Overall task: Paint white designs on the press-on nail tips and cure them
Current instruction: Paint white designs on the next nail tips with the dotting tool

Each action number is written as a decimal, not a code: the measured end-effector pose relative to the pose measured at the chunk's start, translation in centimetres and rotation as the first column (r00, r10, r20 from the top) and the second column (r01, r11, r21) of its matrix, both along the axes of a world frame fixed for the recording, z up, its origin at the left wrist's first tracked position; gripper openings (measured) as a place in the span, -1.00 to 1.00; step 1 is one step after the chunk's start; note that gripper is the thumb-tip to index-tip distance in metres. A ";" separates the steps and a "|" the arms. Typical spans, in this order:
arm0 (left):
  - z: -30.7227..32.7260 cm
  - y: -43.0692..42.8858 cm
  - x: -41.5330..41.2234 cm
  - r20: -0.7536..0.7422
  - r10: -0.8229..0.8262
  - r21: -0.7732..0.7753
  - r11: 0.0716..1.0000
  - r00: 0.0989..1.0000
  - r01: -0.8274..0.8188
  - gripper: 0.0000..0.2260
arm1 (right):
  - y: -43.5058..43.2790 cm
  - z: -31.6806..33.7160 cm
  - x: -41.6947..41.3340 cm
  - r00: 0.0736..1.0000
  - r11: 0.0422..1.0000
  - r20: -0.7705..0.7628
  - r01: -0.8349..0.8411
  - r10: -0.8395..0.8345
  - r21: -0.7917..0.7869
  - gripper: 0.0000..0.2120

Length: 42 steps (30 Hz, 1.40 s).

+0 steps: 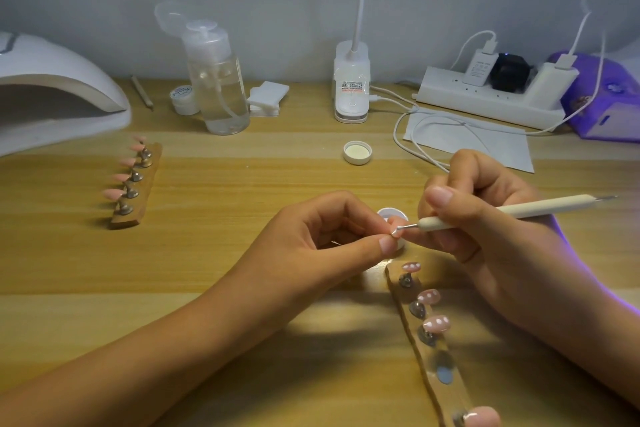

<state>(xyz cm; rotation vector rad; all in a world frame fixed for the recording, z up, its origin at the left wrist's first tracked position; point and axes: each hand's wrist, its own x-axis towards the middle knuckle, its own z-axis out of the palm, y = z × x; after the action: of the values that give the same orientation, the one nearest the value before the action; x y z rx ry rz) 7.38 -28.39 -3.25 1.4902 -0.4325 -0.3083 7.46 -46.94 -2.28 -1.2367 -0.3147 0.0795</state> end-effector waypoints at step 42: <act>-0.5 0.1 0.2 0.037 -0.003 0.035 0.999 0.999 0.001 -0.92 | -0.9 -0.4 1.1 0.997 0.996 0.048 -0.058 0.055 0.071 -0.67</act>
<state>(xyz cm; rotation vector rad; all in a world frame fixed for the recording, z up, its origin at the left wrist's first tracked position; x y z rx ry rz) 7.54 -28.33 -3.80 1.5320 -0.4601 -0.2918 8.60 -47.87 -2.72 -1.1593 -0.3900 0.0876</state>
